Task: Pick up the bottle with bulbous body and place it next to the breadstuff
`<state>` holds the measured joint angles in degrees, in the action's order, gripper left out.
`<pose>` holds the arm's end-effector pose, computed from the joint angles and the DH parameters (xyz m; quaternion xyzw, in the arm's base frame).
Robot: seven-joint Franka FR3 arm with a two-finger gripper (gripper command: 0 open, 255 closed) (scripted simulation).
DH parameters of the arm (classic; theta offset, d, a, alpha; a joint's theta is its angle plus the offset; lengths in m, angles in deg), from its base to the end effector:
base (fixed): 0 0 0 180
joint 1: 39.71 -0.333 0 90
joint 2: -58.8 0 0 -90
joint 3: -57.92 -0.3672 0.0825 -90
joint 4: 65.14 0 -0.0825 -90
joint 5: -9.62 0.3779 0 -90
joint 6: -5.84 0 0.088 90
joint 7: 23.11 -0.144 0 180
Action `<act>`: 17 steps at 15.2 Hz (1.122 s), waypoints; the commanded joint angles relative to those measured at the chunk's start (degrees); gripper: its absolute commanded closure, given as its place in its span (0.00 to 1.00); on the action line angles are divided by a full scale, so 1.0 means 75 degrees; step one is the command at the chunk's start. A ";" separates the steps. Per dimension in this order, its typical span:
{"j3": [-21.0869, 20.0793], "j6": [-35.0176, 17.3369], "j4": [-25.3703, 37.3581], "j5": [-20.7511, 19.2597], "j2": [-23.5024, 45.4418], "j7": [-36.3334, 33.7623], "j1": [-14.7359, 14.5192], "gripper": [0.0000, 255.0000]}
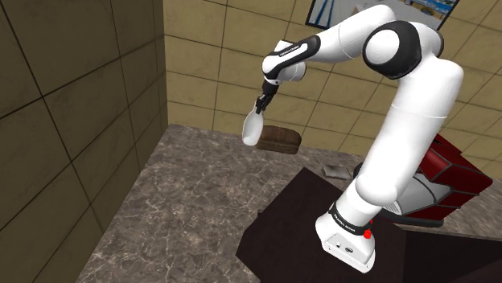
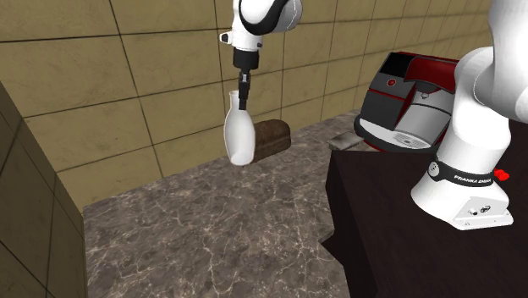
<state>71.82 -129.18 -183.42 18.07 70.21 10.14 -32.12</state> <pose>0.5602 -0.2096 0.3670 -0.9967 -0.0564 -0.0589 0.0044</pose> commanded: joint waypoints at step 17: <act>-0.0267 -0.1527 -0.0330 0.0644 0.1241 0.0507 0.0175 1.00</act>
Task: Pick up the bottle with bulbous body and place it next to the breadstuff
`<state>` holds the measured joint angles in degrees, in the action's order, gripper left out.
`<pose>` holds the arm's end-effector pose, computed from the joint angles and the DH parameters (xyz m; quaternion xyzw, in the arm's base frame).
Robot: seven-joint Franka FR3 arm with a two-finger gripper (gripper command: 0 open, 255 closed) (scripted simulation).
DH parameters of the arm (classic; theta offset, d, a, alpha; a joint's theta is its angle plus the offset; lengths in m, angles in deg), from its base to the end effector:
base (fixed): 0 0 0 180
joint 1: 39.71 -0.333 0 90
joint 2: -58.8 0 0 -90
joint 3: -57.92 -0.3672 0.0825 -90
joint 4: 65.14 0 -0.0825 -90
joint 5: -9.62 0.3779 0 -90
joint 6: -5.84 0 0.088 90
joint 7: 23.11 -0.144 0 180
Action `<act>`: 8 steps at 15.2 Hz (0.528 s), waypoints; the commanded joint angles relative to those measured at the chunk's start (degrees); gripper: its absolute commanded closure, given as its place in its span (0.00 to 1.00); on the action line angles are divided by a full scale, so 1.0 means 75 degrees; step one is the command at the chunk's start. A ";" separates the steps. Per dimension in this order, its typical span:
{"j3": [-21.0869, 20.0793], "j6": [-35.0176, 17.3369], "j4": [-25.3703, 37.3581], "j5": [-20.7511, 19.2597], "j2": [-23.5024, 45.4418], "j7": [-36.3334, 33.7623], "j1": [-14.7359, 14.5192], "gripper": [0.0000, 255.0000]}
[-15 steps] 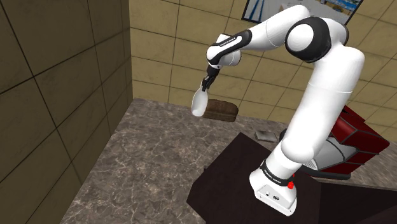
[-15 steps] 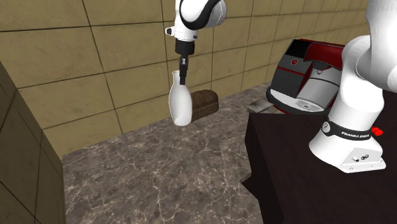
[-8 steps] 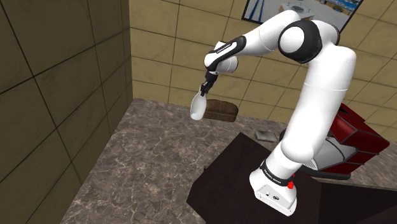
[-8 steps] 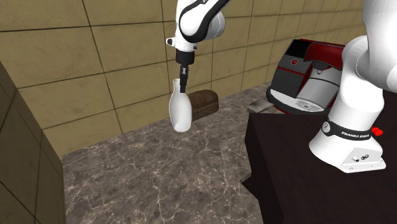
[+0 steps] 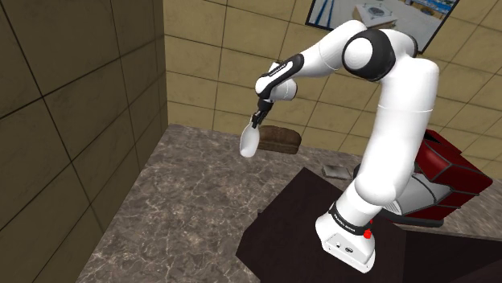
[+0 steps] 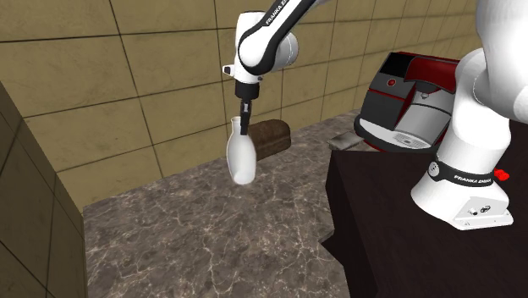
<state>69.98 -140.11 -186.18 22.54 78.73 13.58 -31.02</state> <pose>0.5681 -0.2097 0.2771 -0.9967 -0.0564 -0.0590 0.0044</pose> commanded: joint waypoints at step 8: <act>-0.0245 -0.0736 0.0061 0.0387 0.0809 0.0323 0.0187 1.00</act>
